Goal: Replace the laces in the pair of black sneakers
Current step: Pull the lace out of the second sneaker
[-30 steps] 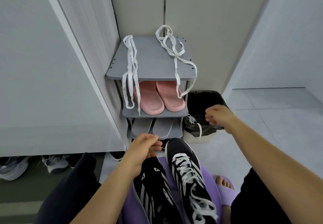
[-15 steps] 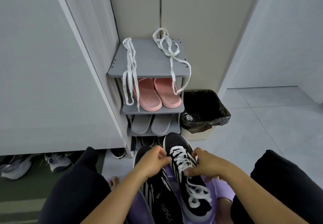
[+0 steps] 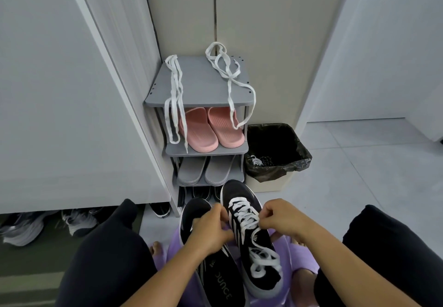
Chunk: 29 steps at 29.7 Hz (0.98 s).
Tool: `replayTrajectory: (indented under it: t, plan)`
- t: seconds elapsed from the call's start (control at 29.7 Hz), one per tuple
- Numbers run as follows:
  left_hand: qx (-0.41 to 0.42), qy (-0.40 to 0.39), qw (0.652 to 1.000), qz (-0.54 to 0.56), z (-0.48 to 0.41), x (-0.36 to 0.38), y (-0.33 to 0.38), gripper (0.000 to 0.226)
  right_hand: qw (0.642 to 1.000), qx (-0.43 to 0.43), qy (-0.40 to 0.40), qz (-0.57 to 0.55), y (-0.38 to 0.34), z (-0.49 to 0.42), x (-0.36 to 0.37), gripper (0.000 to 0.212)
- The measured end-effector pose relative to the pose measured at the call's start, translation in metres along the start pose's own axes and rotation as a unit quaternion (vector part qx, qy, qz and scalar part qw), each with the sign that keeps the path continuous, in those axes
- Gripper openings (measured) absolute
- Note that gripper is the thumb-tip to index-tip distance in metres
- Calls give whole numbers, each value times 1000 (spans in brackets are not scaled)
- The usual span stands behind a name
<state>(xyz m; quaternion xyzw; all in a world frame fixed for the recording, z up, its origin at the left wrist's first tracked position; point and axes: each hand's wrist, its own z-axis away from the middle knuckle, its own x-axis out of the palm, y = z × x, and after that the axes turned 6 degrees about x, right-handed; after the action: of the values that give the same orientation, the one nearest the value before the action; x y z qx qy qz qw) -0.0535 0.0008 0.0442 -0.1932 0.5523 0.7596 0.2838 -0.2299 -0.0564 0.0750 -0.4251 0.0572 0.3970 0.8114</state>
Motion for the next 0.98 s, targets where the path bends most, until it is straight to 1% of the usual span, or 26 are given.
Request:
replayTrajectory:
  t: [0.07,0.1,0.17,0.24,0.3,0.4,0.51,0.54,0.61,0.64,0.71,0.74,0.78,0.84,0.88,0.91,0.94,0.98]
  plan:
    - [9,15,999,38,-1,-2,1,32,999,1,0,-34,3,-1,2,13]
    - [14,10,999,47,0,-2,3,33,998,2,-3,-57,4,-2,2,11]
    - [32,-1,999,22,4,3,5,30,994,14,-21,-103,7,-4,-2,7]
    - [50,9,999,-3,7,10,10,25,993,18,-49,-106,10,-5,-6,5]
    - [50,26,998,5,10,15,12,23,994,11,-60,-88,12,-7,-6,6]
    - [37,35,999,11,9,17,9,23,995,-8,-43,-92,17,-8,-2,8]
    - [62,56,996,-32,10,19,8,27,995,-32,-24,-88,19,-6,1,10]
    - [70,66,994,-46,11,20,10,25,996,-38,-12,-83,20,-6,3,12]
    - [83,83,991,-69,14,24,13,15,996,-54,23,-62,23,-5,7,13]
    - [82,85,990,-80,16,26,14,17,996,-68,41,-42,23,-4,8,14]
    - [70,75,989,-109,17,30,14,40,993,-95,71,12,24,-4,9,16]
    - [63,73,989,-116,17,31,15,42,988,-113,89,56,23,-2,11,16]
    - [58,69,989,-117,17,31,16,39,974,-143,128,121,22,-2,14,15]
    - [53,70,989,-116,16,31,17,27,906,-242,245,248,22,-6,17,12]
    - [52,68,989,-118,16,31,17,25,880,-271,281,270,23,-8,19,14]
    - [49,66,990,-117,16,31,16,25,877,-268,289,274,23,-11,20,16]
    - [47,64,991,-108,16,31,15,25,904,-234,264,241,23,-12,19,17]
    - [47,62,992,-98,15,30,14,25,947,-173,206,175,24,-13,16,17]
